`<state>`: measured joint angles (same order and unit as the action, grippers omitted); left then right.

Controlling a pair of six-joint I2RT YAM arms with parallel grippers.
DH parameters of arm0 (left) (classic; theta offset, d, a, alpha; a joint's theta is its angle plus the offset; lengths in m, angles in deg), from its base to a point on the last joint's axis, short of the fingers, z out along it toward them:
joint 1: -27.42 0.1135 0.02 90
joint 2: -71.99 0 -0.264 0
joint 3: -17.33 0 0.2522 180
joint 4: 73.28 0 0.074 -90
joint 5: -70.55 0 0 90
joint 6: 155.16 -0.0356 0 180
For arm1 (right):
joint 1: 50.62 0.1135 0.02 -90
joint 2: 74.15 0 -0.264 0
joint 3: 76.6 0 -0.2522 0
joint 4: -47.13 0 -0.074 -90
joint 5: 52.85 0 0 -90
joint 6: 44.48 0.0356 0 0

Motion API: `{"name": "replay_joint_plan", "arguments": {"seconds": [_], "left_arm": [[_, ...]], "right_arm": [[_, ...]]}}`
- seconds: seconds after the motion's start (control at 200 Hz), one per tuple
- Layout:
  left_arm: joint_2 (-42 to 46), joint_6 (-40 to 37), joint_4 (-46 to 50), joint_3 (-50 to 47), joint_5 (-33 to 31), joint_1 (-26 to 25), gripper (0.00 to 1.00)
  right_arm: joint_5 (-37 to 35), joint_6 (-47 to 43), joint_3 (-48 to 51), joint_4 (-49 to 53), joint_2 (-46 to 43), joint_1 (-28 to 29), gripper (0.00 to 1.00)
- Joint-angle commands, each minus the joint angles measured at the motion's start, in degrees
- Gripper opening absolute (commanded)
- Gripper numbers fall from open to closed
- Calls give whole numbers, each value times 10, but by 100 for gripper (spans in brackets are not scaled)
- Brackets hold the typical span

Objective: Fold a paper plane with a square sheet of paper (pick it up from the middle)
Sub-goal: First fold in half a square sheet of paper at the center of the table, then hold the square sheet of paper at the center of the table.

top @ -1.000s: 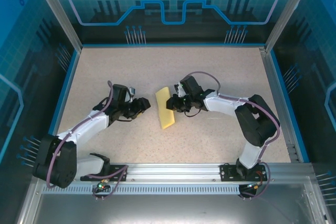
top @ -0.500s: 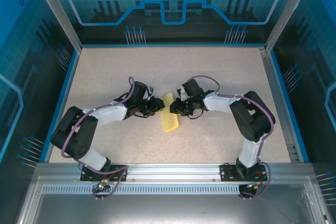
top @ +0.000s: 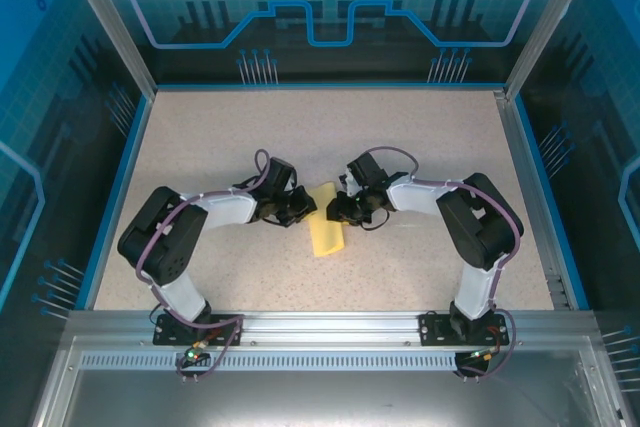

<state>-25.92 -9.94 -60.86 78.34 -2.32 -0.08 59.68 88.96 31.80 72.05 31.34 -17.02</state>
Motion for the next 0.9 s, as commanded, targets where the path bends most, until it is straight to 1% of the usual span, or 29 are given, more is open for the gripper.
{"name": "replay_joint_plan", "arguments": {"seconds": [0.0, 0.27, 0.395, 0.465, 0.535, 0.62, 0.765, 0.895], "left_arm": [[-16, -1, 38, 14, -15, -3, 12], [-33, -27, 77, 29, -17, -7, 10], [-34, -38, 91, 37, -18, -7, 10], [-36, -39, 94, 39, -17, -7, 10], [-39, -40, 93, 41, -12, -7, 10], [-39, -42, 96, 43, -9, -7, 9], [-38, -43, 98, 45, -6, -8, 9], [-36, -42, 98, 47, -1, -8, 9]], "right_arm": [[-5, -16, -24, 33, 15, -2, 31], [-24, -35, -42, 69, 1, 6, 34], [-42, -38, -50, 95, -9, 9, 38], [-61, -42, -53, 114, -18, 10, 42], [-89, -53, -55, 127, -28, 13, 49], [-104, -80, -76, 151, -14, 16, 54], [-103, -124, -123, 182, 31, 34, 54], [-121, -133, -143, 200, 54, 38, 52]]}}
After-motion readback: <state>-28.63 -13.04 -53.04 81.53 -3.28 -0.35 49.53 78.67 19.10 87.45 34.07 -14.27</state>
